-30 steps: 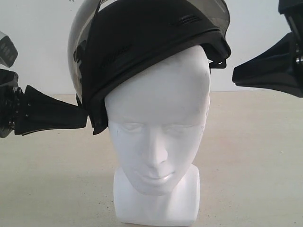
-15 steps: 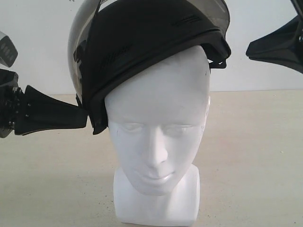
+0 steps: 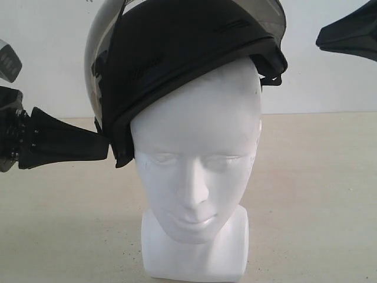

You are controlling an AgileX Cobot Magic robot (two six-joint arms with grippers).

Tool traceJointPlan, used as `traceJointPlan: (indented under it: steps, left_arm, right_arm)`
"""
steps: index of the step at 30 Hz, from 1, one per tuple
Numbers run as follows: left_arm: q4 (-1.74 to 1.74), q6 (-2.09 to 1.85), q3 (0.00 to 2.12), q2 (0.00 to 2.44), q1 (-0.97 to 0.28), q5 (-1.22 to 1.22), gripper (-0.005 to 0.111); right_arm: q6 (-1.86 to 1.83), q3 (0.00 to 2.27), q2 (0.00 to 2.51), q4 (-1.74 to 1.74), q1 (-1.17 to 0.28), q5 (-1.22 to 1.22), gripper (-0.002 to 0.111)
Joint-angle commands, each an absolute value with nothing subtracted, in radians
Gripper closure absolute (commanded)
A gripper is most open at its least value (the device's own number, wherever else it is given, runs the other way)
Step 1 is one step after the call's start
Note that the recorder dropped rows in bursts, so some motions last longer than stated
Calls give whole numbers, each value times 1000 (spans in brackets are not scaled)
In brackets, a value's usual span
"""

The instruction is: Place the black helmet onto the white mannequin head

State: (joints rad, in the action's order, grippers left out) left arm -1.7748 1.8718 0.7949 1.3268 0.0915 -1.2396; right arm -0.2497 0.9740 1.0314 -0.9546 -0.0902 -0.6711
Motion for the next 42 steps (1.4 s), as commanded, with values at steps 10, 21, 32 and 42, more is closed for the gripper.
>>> traceJointPlan:
  steps: [10,21,32,42]
  left_arm:
    - [-1744,1865,791,1321,76,-1221,102]
    - [-1744,1867,791,1321,76,-1221,102]
    - [-1744,1871,791,1321,76,-1221,102]
    - [-1744,1871,791,1321,76,-1221,102]
  right_arm:
    - [-176,1125,1073,-890,-85,-673,108]
    - [-186,1472,1365,-968,226,-1159,108]
    - [-394,1486,1534,-1200,189,-1221,108]
    - [-402,1466,1534,-1182,50,-1221,108]
